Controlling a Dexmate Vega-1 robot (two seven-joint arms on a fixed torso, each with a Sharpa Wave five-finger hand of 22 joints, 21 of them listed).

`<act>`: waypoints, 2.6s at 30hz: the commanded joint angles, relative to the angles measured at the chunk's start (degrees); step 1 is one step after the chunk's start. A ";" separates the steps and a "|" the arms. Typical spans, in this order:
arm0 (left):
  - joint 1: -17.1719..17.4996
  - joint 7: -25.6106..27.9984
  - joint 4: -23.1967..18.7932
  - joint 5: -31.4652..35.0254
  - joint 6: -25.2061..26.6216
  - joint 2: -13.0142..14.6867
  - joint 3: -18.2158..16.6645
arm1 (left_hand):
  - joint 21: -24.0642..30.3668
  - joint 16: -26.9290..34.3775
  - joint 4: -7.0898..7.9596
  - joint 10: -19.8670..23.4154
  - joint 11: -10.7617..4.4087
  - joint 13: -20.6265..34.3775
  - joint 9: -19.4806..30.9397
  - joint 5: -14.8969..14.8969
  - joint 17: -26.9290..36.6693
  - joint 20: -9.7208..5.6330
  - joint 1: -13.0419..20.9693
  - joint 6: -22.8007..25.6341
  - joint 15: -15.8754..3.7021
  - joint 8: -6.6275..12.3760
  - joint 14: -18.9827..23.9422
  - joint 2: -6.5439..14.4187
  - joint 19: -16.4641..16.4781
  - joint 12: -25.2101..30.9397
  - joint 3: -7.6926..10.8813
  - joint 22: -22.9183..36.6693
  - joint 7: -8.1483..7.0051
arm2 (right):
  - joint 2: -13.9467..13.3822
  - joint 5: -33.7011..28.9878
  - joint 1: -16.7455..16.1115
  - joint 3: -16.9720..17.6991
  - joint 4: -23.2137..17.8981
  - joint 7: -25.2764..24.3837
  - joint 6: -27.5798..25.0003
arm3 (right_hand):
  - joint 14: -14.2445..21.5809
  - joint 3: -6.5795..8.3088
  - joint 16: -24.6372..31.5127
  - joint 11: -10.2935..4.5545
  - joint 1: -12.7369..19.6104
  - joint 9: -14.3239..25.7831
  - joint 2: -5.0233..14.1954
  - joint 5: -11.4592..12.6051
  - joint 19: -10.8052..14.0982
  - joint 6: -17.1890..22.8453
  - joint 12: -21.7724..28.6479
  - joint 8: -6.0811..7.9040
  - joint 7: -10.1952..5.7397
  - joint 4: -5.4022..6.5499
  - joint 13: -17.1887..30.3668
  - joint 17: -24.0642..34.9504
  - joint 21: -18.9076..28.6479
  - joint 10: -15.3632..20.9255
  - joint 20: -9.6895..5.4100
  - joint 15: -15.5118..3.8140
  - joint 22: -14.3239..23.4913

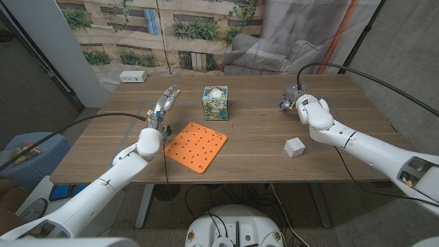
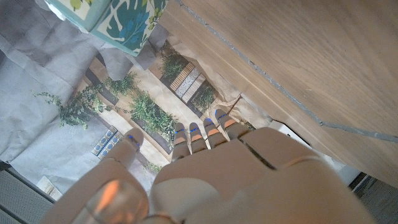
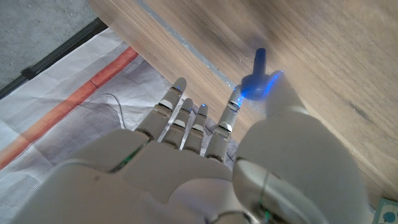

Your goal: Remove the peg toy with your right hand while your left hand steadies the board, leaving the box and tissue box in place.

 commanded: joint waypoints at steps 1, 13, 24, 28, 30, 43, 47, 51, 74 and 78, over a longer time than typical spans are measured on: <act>-1.57 -0.93 3.55 -4.46 -2.54 -1.95 0.21 | 0.14 0.05 -0.49 0.48 -0.07 -0.04 0.17 0.03 0.15 -4.24 0.44 0.65 -1.72 -0.17 0.23 3.98 0.76 0.25 0.19 0.10 -0.02 | 1.41 -1.14 1.86 -2.27 4.51 0.95 0.67 | 0.56 -0.11 0.26 -0.16 0.10 1.60 0.43 0.51 0.23 2.10 0.01 0.42 -1.79 -0.15 -0.02 0.20 0.29 0.24 0.09 -2.31 0.22; -2.22 -2.93 6.03 -8.88 -5.30 -3.53 0.09 | 0.07 0.01 -0.55 0.58 -0.05 -0.04 0.16 0.04 0.15 -4.18 0.37 0.77 -1.62 -0.32 0.25 4.03 0.79 0.25 0.26 0.11 0.01 | 2.09 1.82 1.41 -1.94 5.65 -0.16 0.55 | 0.63 -0.20 0.28 0.04 0.06 1.63 0.46 0.50 0.28 2.08 -0.08 0.47 -1.79 -0.14 -0.02 0.27 0.26 0.12 0.06 -2.27 0.22; -2.49 -3.47 6.31 -9.40 -5.16 -3.30 0.68 | 0.02 -0.01 -0.56 0.59 -0.06 -0.03 0.16 0.06 0.16 -4.14 0.33 0.81 -1.56 -0.44 0.26 4.16 0.82 0.22 0.34 0.12 0.07 | 1.82 4.70 1.39 -1.54 4.61 -0.39 0.15 | 0.26 -0.65 0.03 0.81 -0.22 1.41 -0.29 0.37 0.11 -0.84 -0.64 -0.68 -1.71 -0.23 0.07 0.42 0.09 -1.21 0.40 -1.36 0.22; -2.59 -3.60 6.63 -9.53 -5.51 -3.34 0.83 | 0.00 0.02 -0.46 0.68 -0.05 -0.03 0.16 0.07 0.20 -4.11 0.26 0.86 -1.51 -0.47 0.29 4.26 0.83 0.25 0.38 0.12 0.05 | 1.32 5.32 1.77 -1.66 3.82 0.95 0.21 | -0.62 -1.10 -0.47 1.36 -0.79 1.05 -1.15 0.16 -0.39 -4.35 -1.15 -2.17 -1.65 -0.16 0.23 0.57 -0.12 -2.90 0.86 -0.59 0.24; -2.60 -3.57 6.52 -9.61 -5.22 -3.30 0.87 | 0.00 0.05 -0.44 0.79 -0.01 -0.03 0.16 0.07 0.21 -4.08 0.23 0.94 -1.44 -0.47 0.39 4.27 0.86 0.28 0.39 0.12 0.09 | 1.24 5.22 1.95 -1.86 3.58 1.43 -0.04 | -1.41 -1.34 -0.91 1.33 -1.21 0.80 -1.60 -0.02 -1.08 -6.40 -1.40 -3.04 -1.65 -0.08 0.35 0.64 -0.32 -3.93 1.47 -0.09 0.24; -3.38 -3.54 7.76 -9.33 -5.76 -3.76 1.58 | 0.00 0.03 -0.36 0.73 0.15 -0.03 0.17 0.11 0.21 -3.91 0.19 1.22 -1.29 -0.51 0.44 4.50 1.07 0.21 0.59 0.12 0.37 | 0.52 6.67 2.85 -1.80 1.74 5.36 -0.48 | -5.44 -2.76 -3.15 3.87 -4.87 -0.61 -2.95 -0.48 -4.73 -18.37 -2.16 -8.16 -1.46 0.76 0.99 1.04 -0.67 -10.19 3.57 3.00 0.22; -3.52 -3.51 7.93 -9.36 -5.66 -3.91 1.75 | 0.00 0.03 -0.36 0.76 0.20 -0.03 0.17 0.12 0.21 -3.88 0.21 1.26 -1.32 -0.53 0.45 4.58 1.09 0.21 0.63 0.12 0.39 | 0.38 7.67 3.04 -1.52 1.44 6.42 -0.35 | -6.59 -3.23 -3.81 4.28 -6.16 -1.27 -3.30 -0.60 -5.61 -21.60 -2.31 -9.68 -1.15 0.94 1.15 1.10 -0.64 -12.12 4.01 4.09 0.20; -3.79 -3.87 8.44 -9.56 -6.06 -4.04 1.87 | -0.01 0.03 -0.38 0.70 0.22 -0.03 0.17 0.12 0.20 -3.87 0.23 1.29 -1.23 -0.55 0.47 4.58 1.10 0.18 0.66 0.13 0.35 | 0.15 8.73 3.22 -1.22 1.12 7.40 -0.19 | -8.17 -3.73 -4.64 5.03 -7.55 -1.72 -3.83 -0.70 -7.10 -24.60 -2.41 -11.00 -0.21 1.11 1.27 1.11 -0.86 -13.96 4.97 5.22 0.18; -5.15 -5.56 13.24 -12.25 -10.79 -5.61 1.23 | -0.17 -0.10 -0.82 -0.11 0.46 -0.03 0.17 0.00 0.19 -3.69 0.37 0.46 -1.05 -0.98 -0.07 4.49 0.93 -0.09 0.31 0.13 0.34 | -3.09 23.80 -2.42 7.91 -4.61 0.46 0.97 | -14.06 -5.39 -7.17 8.60 -14.59 -3.40 -4.22 -0.28 -13.97 -38.72 -2.21 -18.07 5.11 2.50 1.57 1.40 -1.07 -22.24 6.42 8.88 0.15; -5.46 -4.90 15.22 -12.35 -13.40 -6.80 0.99 | -0.13 -0.07 -0.88 0.00 0.44 -0.03 0.17 -0.01 0.18 -3.64 0.40 0.66 -1.04 -0.90 -0.03 4.51 1.08 -0.03 0.28 0.13 0.40 | -3.14 30.23 -4.77 11.62 -4.66 -3.48 3.30 | -14.76 -5.54 -7.29 7.26 -15.76 -3.82 -3.79 -0.35 -14.55 -40.20 -1.83 -19.21 5.07 2.85 1.54 1.48 -0.96 -22.18 6.24 8.52 0.14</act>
